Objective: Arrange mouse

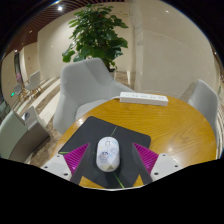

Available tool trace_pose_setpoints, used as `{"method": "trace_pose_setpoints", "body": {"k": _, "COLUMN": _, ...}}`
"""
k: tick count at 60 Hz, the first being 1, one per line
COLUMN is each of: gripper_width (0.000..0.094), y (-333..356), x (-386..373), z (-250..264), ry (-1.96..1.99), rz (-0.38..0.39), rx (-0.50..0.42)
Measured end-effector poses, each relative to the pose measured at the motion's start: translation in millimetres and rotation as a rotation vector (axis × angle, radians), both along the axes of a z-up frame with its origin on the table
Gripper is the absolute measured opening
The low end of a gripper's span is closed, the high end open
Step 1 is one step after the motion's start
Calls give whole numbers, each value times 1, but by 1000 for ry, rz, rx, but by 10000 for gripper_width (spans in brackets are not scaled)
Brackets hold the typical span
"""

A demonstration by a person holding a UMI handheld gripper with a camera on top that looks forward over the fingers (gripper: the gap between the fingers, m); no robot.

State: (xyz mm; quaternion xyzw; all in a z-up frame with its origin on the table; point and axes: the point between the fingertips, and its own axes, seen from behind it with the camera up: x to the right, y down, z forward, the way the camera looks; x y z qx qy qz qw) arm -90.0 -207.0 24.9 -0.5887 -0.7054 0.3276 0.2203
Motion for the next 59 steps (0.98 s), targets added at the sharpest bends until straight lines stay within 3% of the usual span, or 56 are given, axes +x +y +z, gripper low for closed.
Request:
{"method": "trace_pose_setpoints", "body": {"k": 14, "gripper_width": 867, "y": 99, "x": 97, "z": 71, "ry": -6, "rz": 2, "rx": 11}}
{"method": "trace_pose_setpoints", "body": {"k": 32, "gripper_width": 870, "y": 223, "x": 225, "z": 70, "ry": -53, "rz": -79, "rx": 101}}
{"method": "trace_pose_setpoints", "body": {"k": 48, "gripper_width": 872, "y": 257, "x": 276, "z": 65, "ry": -59, "rz": -92, "rx": 108}}
{"method": "trace_pose_setpoints", "body": {"k": 59, "gripper_width": 864, "y": 250, "x": 296, "z": 83, "ry": -20, "rz": -55, "rx": 88}}
